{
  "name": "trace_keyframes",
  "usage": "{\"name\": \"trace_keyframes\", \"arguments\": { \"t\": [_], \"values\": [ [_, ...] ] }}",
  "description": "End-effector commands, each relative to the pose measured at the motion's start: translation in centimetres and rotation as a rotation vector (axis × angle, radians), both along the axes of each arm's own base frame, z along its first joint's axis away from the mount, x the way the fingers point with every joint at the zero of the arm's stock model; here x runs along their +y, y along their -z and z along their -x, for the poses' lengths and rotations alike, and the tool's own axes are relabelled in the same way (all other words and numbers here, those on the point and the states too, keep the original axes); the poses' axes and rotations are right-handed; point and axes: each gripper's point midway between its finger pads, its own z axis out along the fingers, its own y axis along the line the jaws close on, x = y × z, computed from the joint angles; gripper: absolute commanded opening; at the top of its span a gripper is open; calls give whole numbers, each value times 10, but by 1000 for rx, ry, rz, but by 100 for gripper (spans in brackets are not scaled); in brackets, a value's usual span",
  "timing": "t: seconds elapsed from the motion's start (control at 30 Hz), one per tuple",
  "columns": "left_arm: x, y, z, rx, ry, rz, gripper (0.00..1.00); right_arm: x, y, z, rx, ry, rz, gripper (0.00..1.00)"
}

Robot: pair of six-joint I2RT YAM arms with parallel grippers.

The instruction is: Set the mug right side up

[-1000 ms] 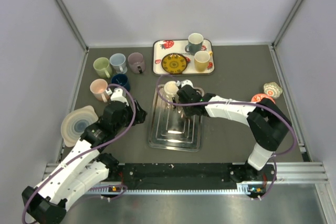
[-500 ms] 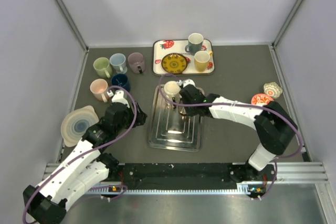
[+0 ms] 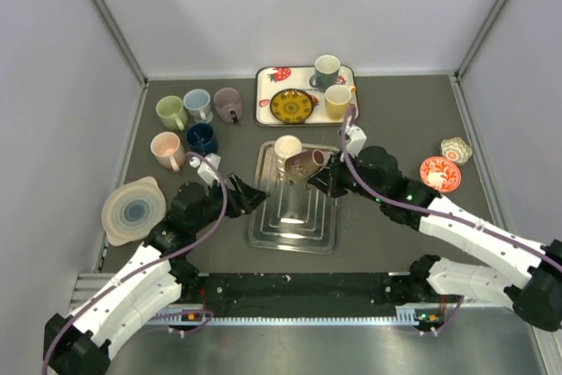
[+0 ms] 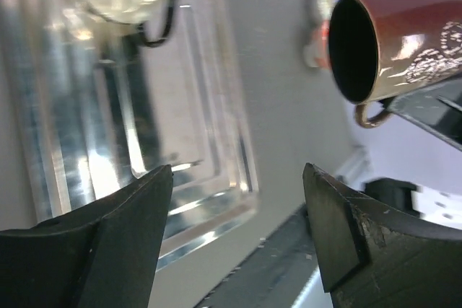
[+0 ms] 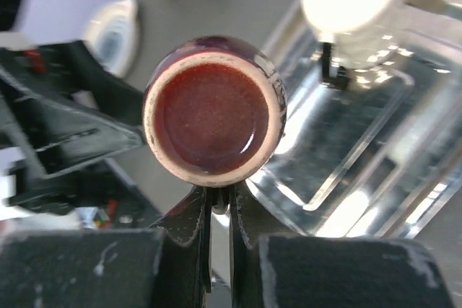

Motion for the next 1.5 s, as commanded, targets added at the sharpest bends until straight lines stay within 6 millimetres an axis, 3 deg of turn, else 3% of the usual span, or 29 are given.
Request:
{"name": "trace_keyframes", "arguments": {
  "t": [0.0, 0.07, 0.3, 0.6, 0.9, 1.07, 1.3, 1.47],
  "values": [
    [-35, -77, 28, -189, 207, 403, 78, 17, -78, 19, -74, -94, -404, 0],
    [-38, -89, 37, -227, 244, 471, 77, 15, -103, 27, -88, -120, -517, 0],
    [-60, -116, 56, -291, 359, 538, 72, 16, -125, 44, -61, -195, -724, 0],
    [-81, -136, 60, -335, 418, 587, 68, 21, -126, 49, -38, -237, -748, 0],
    [-83, -161, 52, -393, 393, 638, 62, 22, -120, 51, -26, -248, -740, 0],
    [-87, -165, 46, -397, 388, 636, 59, 23, -117, 51, -20, -252, -733, 0],
    [-92, -167, 42, -397, 391, 641, 50, 24, -117, 51, -19, -258, -731, 0],
    [-92, -171, 40, -408, 384, 658, 35, 25, -115, 52, -17, -262, -724, 0]
  ]
}}
